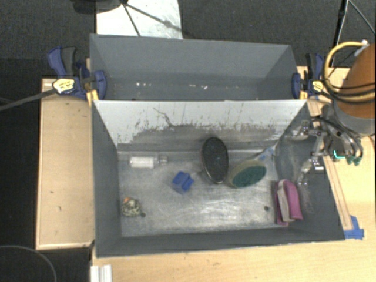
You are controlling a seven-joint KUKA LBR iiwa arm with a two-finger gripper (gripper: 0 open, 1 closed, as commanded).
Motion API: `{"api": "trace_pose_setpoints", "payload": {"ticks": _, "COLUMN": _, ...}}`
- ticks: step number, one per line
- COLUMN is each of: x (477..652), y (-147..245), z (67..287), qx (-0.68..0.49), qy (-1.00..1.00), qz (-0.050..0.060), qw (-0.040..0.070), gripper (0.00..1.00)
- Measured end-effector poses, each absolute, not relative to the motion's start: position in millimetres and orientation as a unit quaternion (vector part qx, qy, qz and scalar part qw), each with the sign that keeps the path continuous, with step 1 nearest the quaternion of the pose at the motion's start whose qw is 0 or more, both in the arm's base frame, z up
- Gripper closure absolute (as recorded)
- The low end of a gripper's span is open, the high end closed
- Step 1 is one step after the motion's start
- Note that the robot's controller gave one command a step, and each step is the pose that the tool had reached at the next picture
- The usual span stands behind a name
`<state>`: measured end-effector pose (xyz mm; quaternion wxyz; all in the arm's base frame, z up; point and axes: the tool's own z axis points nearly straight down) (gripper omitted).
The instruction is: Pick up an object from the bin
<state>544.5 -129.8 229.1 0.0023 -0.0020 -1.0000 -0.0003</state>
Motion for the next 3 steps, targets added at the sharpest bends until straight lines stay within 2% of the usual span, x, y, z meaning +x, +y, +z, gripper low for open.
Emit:
{"api": "trace_pose_setpoints", "payload": {"ticks": 1, "x": 500.2, "y": -100, "z": 222, "qx": 0.020, "qy": -1.000, "qz": -0.001, "qw": 0.001, "gripper": 0.00}}
{"api": "trace_pose_setpoints", "payload": {"ticks": 2, "x": 554.3, "y": -65, "z": 99, "qx": 0.106, "qy": -0.994, "qz": 0.000, "qw": -0.015, "gripper": 0.00}}
{"api": "trace_pose_setpoints", "payload": {"ticks": 3, "x": 585.2, "y": -10, "z": 80, "qx": 0.092, "qy": -0.996, "qz": -0.001, "qw": -0.004, "gripper": 0.00}}
